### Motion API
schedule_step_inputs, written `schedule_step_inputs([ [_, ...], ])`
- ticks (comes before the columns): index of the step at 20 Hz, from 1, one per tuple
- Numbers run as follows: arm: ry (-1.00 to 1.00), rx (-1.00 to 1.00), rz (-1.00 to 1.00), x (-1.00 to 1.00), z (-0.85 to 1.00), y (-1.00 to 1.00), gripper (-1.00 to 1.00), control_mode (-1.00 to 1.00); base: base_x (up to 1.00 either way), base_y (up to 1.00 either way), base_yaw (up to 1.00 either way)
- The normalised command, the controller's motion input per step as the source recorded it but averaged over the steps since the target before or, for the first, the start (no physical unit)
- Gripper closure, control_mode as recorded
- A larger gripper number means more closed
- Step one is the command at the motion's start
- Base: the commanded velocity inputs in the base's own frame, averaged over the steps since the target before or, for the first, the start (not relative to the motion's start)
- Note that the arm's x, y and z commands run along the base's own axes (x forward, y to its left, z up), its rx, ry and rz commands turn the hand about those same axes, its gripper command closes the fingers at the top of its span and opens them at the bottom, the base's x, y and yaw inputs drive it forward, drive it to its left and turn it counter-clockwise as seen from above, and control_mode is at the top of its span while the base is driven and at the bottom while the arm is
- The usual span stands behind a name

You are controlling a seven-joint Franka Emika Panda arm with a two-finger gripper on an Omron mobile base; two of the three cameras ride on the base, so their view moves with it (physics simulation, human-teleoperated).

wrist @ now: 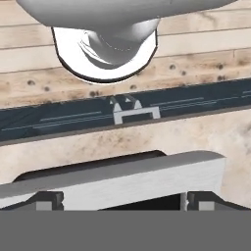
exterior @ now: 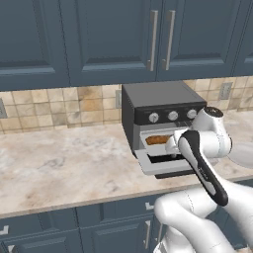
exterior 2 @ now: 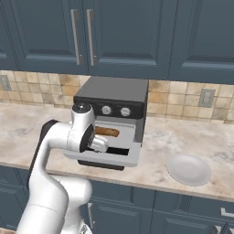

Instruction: Pull the toaster oven rack outwards. Pick up the baguette from the plate and place it on the toaster oven rack. Close the toaster oven door fully and set the temperature to the lowest setting.

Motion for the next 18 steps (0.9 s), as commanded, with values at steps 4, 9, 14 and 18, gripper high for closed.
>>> schedule_step_inputs([
  [4,0.00,-0.09,0.06,0.18,-0.12,0.25,-1.00,-1.00,0.00,0.00,0.00],
  [9,-0.02,-0.07,0.06,0.20,-0.16,0.17,-1.00,-1.00,0.00,0.00,0.00],
  [14,-0.02,-0.05,0.05,0.21,-0.16,0.12,-1.00,-1.00,0.00,0.00,0.00],
  [18,-0.02,-0.01,0.02,0.20,-0.18,0.03,-1.00,-1.00,0.00,0.00,0.00],
])
